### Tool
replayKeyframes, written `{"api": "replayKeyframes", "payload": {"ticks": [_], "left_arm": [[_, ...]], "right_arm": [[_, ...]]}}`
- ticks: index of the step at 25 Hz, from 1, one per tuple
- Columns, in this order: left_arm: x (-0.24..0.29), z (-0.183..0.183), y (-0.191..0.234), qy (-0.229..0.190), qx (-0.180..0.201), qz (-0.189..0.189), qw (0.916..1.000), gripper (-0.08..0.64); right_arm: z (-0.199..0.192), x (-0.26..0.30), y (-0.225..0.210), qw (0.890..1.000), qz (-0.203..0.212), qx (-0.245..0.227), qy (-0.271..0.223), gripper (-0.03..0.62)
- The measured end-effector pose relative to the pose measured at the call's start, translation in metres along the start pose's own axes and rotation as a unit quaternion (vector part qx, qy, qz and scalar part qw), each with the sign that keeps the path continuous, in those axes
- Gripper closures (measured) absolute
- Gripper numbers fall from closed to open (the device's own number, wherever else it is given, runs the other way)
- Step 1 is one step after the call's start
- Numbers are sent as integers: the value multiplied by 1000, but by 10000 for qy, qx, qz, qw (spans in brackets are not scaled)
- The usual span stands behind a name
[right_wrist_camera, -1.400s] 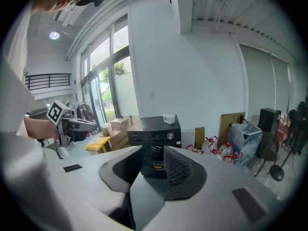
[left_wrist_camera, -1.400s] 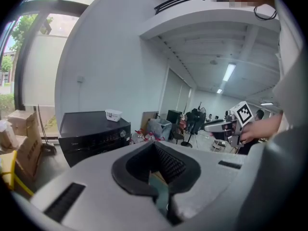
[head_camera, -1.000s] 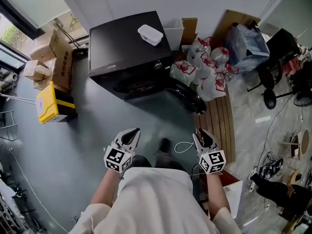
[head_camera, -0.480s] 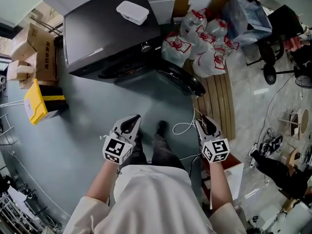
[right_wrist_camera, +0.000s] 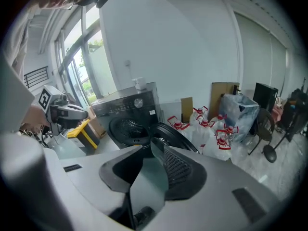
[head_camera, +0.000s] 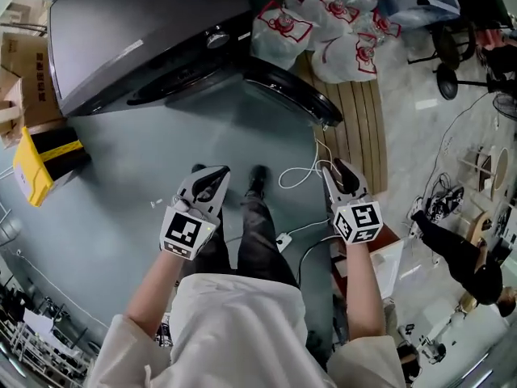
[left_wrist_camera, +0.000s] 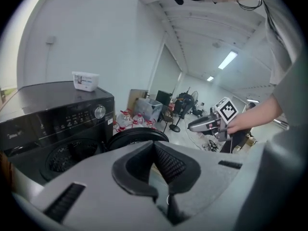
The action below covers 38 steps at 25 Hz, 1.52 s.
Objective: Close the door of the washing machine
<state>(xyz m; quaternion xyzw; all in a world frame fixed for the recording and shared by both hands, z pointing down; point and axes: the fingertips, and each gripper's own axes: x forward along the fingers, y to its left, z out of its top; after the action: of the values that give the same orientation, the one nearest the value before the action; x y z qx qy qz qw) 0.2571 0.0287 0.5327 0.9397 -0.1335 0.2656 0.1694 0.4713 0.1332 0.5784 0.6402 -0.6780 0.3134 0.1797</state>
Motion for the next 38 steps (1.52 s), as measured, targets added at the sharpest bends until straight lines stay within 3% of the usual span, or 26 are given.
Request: {"api": "replayKeyframes", "payload": {"ticks": [10, 25, 34, 38], "left_arm": [[67, -52, 8, 267, -126, -105, 9995, 551], [143, -134, 8, 659, -311, -265, 9970, 551], [165, -165, 5, 606, -600, -40, 9963, 551], [165, -185, 0, 575, -703, -22, 9959, 551]], "right_arm": [[-65, 73, -67, 9962, -66, -426, 758, 443], [-145, 158, -188, 9745, -418, -1138, 1887, 439], [-159, 190, -204, 9533, -43, -2068, 2202, 441], [-158, 193, -202, 9547, -56, -2125, 2082, 446]]}}
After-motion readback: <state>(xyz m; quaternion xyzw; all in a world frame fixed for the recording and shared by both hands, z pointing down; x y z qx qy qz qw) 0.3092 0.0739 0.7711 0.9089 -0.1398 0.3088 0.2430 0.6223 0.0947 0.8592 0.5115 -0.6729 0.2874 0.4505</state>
